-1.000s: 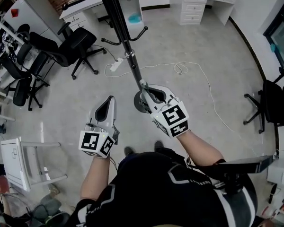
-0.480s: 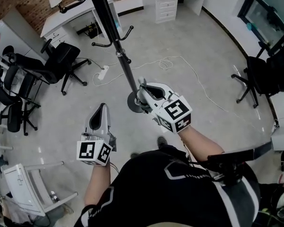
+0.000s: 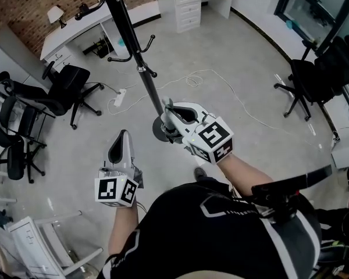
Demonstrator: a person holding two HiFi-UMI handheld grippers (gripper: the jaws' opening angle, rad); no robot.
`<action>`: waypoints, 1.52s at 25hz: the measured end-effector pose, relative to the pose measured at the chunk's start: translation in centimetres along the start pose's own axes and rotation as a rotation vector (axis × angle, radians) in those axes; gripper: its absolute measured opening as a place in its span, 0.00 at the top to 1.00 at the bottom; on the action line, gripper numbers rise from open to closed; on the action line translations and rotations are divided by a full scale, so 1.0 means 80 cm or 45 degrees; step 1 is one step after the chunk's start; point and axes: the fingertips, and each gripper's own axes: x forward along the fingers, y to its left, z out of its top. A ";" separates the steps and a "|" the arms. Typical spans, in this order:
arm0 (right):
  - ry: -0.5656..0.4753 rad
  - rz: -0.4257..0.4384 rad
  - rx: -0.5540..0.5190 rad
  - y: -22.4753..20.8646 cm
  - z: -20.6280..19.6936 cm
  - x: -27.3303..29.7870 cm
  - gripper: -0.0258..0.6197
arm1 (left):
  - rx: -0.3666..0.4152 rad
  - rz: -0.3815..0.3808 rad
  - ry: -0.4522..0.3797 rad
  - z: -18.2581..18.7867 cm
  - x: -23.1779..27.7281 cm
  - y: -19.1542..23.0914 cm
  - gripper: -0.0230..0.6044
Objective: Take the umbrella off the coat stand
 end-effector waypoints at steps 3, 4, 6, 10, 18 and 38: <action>-0.005 0.002 -0.005 0.007 0.005 0.003 0.95 | -0.001 0.028 -0.012 0.006 -0.008 0.011 0.95; -0.006 0.004 -0.006 0.009 0.006 0.003 0.95 | -0.004 0.035 -0.011 0.006 -0.009 0.014 0.95; -0.005 0.008 -0.009 0.012 0.007 0.003 0.95 | -0.007 0.042 -0.010 0.004 -0.011 0.016 0.95; -0.012 0.012 -0.020 0.015 0.009 0.002 0.95 | -0.013 0.047 -0.017 0.005 -0.012 0.014 0.95; -0.023 0.026 -0.046 0.018 0.018 0.000 0.95 | -0.003 0.026 -0.029 0.011 -0.011 0.006 0.95; -0.024 0.034 -0.049 0.008 0.014 -0.018 0.95 | -0.012 0.025 -0.022 0.006 -0.007 -0.018 0.95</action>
